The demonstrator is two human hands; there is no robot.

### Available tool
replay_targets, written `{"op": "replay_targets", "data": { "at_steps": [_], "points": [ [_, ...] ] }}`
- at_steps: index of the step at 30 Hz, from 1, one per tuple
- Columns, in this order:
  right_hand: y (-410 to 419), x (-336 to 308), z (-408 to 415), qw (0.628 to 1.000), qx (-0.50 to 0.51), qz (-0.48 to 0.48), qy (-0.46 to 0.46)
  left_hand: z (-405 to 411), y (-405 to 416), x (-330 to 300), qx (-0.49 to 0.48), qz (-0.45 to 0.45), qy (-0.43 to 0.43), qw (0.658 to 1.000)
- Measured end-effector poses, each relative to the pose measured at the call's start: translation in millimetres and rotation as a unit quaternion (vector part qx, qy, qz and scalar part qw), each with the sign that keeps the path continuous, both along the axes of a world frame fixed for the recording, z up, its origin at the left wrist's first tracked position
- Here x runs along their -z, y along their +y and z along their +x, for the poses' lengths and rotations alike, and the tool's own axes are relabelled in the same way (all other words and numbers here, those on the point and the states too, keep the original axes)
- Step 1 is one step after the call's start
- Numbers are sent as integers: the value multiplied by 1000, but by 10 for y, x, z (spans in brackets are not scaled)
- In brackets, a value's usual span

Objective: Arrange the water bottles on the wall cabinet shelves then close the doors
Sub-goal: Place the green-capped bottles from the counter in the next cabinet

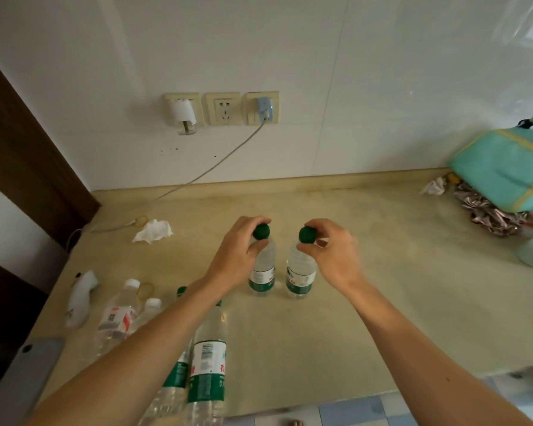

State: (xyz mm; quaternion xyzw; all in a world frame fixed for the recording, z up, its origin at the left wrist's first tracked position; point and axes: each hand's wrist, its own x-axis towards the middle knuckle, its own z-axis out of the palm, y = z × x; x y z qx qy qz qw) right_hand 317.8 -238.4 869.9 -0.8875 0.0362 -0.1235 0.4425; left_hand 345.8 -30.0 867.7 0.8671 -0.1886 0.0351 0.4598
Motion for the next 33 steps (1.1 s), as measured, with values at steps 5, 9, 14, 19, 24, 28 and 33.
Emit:
{"op": "replay_targets", "data": {
  "at_steps": [5, 9, 14, 19, 24, 28, 33],
  "points": [
    [-55, 92, -71, 1000, 0, 11, -10, 72, -2, 36, 12, 9, 20, 1000],
    [-93, 156, -91, 1000, 2, 16, 14, 100, 29, 73, 19, 13, 41, 999],
    [-79, 479, -122, 986, -31, 100, 127, 74, 81, 297, 1, -33, 124, 992],
    [-74, 897, -104, 974, -46, 142, 172, -41, 10, 687, -39, -50, 177, 982],
    [-17, 1084, -25, 967, -8, 194, 167, -82, -75, 970, -104, -87, 196, 971],
    [-13, 1113, -25, 969, 2, 178, 171, -110, -105, 1078, -120, -102, 185, 970],
    [22, 1054, -96, 961, 50, 224, 157, -115, -115, 1041, -129, -117, 182, 968]
  ]
}}
